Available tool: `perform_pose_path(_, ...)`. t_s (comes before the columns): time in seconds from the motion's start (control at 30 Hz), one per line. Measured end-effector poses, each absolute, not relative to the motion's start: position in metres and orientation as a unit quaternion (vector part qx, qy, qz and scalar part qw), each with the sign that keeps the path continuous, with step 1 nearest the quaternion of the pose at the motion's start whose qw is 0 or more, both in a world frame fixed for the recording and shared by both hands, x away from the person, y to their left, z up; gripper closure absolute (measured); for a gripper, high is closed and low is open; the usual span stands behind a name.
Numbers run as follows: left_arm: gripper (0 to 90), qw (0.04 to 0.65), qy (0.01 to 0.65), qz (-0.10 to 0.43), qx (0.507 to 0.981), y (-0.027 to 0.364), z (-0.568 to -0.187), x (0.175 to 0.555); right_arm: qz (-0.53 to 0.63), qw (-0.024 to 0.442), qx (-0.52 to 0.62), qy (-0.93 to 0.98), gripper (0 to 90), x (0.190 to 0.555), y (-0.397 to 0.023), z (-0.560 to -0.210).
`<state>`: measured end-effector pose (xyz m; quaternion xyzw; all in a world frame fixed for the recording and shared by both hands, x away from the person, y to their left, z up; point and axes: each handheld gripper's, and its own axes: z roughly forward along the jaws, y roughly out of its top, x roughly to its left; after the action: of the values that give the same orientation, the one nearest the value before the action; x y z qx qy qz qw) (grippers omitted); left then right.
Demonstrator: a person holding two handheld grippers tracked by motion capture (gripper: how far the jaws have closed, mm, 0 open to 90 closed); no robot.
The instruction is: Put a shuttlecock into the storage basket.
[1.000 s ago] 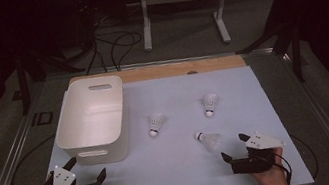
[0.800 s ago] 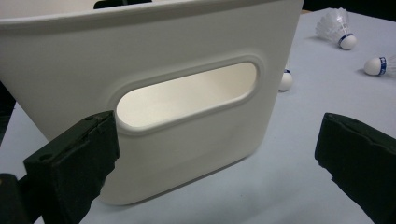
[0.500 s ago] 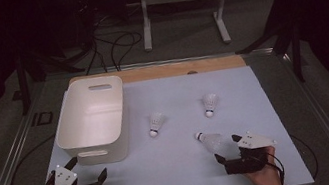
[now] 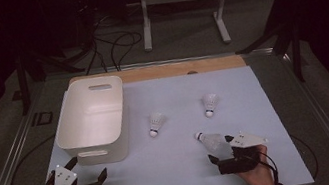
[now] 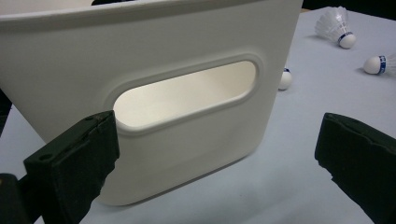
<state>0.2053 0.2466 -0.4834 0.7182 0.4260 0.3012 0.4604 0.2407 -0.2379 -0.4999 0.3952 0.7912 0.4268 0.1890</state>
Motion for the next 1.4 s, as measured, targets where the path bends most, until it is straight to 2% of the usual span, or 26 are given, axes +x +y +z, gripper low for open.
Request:
perform_pose_path(0.27, 0.3, 0.460, 0.425, 0.300, 0.720, 0.246, -0.484, 0.206, 0.420, 0.180, 0.397, 0.796, 10.4, 0.245, -0.231, -0.502)
perform_pose_path(0.83, 0.3, 0.459, 0.426, 0.299, 0.720, 0.246, -0.484, 0.206, 0.401, 0.180, 0.403, 0.803, 20.4, 0.249, -0.225, -0.506)
perform_pose_path(1.1, 0.3, 0.459, 0.426, 0.299, 0.720, 0.246, -0.484, 0.206, 0.390, 0.171, 0.409, 0.807, 30.8, 0.255, -0.223, -0.510)
perform_pose_path(1.4, 0.3, 0.459, 0.427, 0.300, 0.719, 0.247, -0.484, 0.206, 0.384, 0.161, 0.424, 0.804, 50.5, 0.267, -0.219, -0.511)
